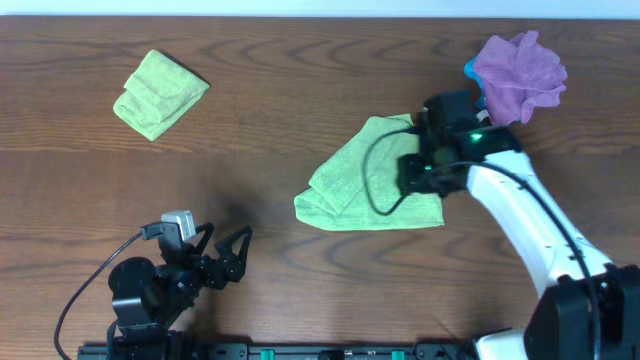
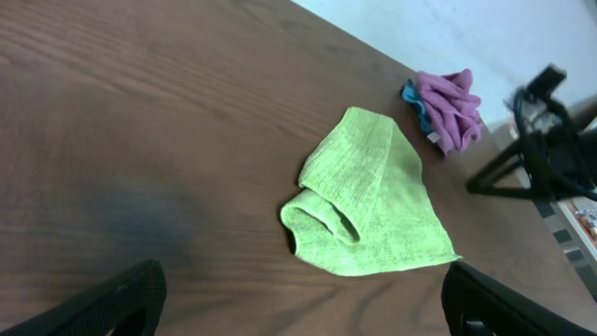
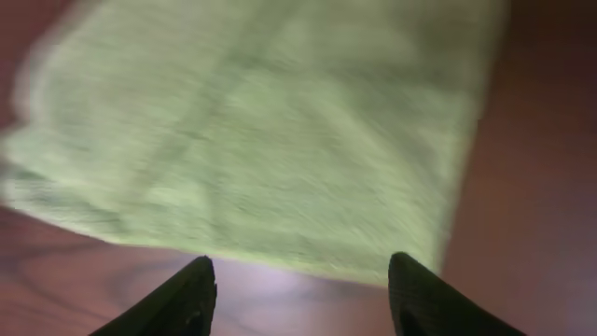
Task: Fold the cloth
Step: 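Drag the cloth corner leftward to spread it flat with the right gripper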
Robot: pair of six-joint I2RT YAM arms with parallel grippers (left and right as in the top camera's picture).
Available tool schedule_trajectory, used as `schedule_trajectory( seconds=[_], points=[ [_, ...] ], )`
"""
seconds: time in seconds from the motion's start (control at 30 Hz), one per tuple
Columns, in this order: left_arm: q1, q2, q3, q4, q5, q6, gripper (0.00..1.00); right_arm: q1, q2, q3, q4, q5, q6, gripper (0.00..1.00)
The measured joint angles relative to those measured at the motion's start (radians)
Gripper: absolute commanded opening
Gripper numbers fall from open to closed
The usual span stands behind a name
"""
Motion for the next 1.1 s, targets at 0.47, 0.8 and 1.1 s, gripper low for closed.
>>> schedule_trajectory(
  seconds=[0.47,0.8,1.1],
  points=[
    [0.0,0.002,0.0,0.045,-0.028,0.066,0.95,0.264,0.151,0.0,0.183,-0.045,-0.18,0.63],
    [0.0,0.002,0.0,0.045,-0.098,0.136,0.95,0.345,0.202,0.006,0.206,0.067,-0.257,0.64],
    [0.0,0.002,0.0,0.045,-0.115,0.139,0.95,0.349,0.257,0.013,0.249,0.108,-0.277,0.63]
  ],
)
